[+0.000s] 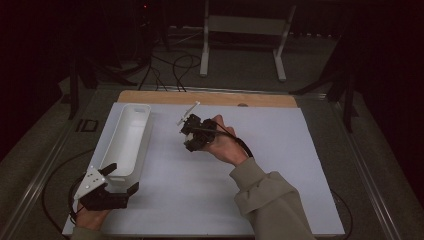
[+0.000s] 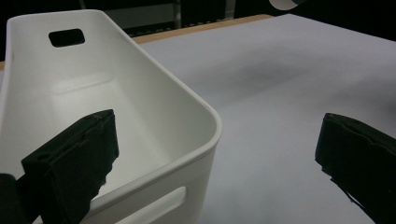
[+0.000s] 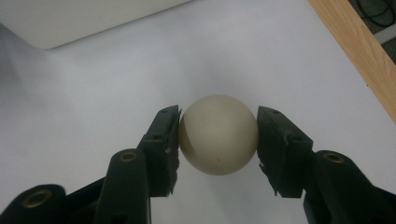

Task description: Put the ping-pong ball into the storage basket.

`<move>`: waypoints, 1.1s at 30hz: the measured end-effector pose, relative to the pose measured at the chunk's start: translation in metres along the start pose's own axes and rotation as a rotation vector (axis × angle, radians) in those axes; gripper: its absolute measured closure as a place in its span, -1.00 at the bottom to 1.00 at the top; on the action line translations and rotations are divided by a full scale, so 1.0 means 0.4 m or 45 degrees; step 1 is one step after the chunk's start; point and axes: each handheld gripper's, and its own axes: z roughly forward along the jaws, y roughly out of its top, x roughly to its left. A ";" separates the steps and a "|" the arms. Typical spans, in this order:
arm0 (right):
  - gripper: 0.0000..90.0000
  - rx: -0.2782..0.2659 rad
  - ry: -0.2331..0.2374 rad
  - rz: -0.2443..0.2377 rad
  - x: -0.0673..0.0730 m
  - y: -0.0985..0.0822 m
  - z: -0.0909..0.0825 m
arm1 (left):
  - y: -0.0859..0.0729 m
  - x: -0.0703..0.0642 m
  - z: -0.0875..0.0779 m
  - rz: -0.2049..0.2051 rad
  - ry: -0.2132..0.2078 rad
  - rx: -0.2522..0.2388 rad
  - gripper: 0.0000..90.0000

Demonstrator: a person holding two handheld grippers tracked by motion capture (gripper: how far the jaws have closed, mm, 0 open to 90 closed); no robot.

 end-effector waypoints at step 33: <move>0.11 -0.040 0.043 -0.004 0.022 0.027 -0.002 | 0.000 0.001 0.000 -0.001 -0.004 -0.001 -1.00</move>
